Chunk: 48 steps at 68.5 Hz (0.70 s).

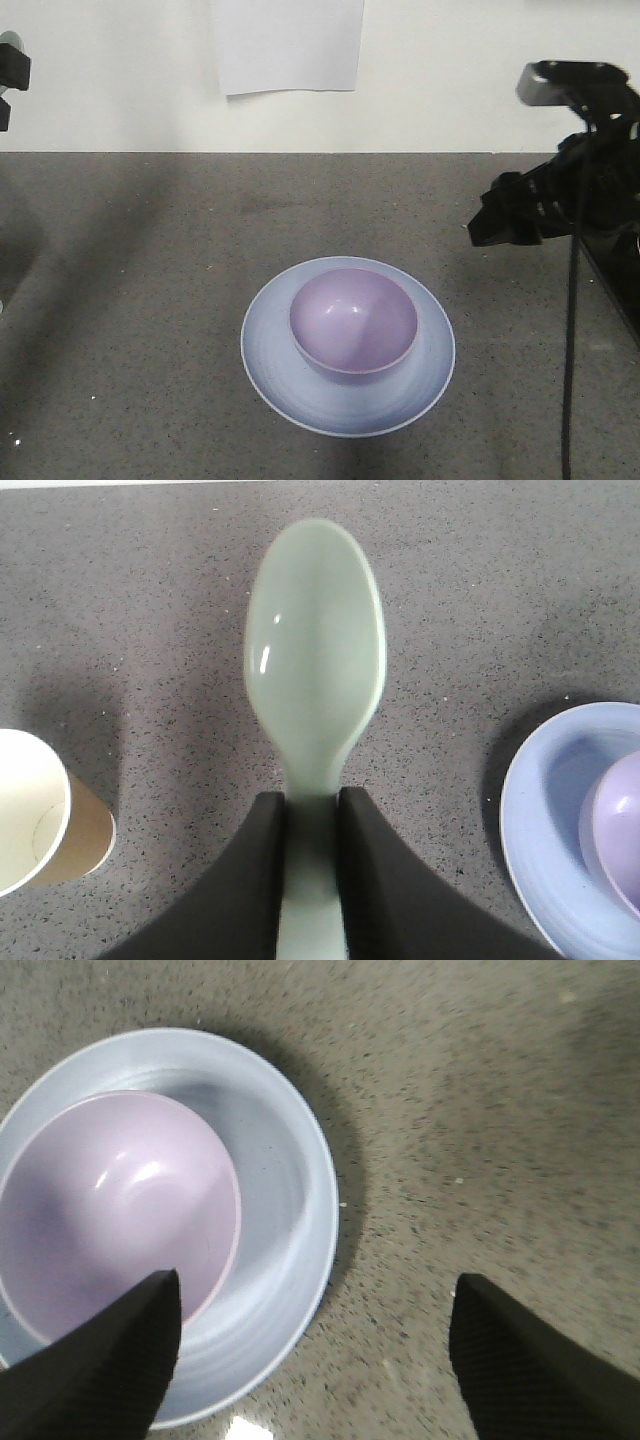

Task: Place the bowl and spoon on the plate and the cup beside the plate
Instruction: 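Raise the right gripper away from the bowl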

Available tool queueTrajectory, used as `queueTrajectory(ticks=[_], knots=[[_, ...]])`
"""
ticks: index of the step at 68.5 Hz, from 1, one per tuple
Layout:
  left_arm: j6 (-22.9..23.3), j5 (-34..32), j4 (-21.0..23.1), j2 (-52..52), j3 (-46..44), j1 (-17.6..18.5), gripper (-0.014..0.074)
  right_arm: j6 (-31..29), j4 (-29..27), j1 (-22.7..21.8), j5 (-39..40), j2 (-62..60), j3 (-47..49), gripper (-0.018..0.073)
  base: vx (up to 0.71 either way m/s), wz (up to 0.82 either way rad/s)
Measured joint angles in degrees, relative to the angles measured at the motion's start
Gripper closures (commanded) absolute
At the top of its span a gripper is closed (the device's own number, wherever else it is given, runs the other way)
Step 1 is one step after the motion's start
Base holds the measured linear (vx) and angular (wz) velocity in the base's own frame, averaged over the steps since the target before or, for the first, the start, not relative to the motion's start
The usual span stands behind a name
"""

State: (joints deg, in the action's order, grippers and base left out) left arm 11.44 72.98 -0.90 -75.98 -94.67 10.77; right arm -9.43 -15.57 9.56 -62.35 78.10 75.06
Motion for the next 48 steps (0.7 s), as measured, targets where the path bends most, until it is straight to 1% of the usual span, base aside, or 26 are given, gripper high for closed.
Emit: queueTrajectory(ticks=[7,21,48], knots=[[0.00,0.00,0.00,0.00,0.00,0.00,0.0603,1.00,2.03,-0.87,-1.04,-4.71,0.00,0.0014,0.00,0.00],[0.00,0.00,0.00,0.00,0.00,0.00,0.0603,3.43,5.85,-0.94,-2.05,-11.96,0.00,0.0014,0.00,0.00],[0.00,0.00,0.00,0.00,0.00,0.00,0.0603,3.60,6.96,-0.94,-2.07,-13.10,0.00,0.0014,0.00,0.00]])
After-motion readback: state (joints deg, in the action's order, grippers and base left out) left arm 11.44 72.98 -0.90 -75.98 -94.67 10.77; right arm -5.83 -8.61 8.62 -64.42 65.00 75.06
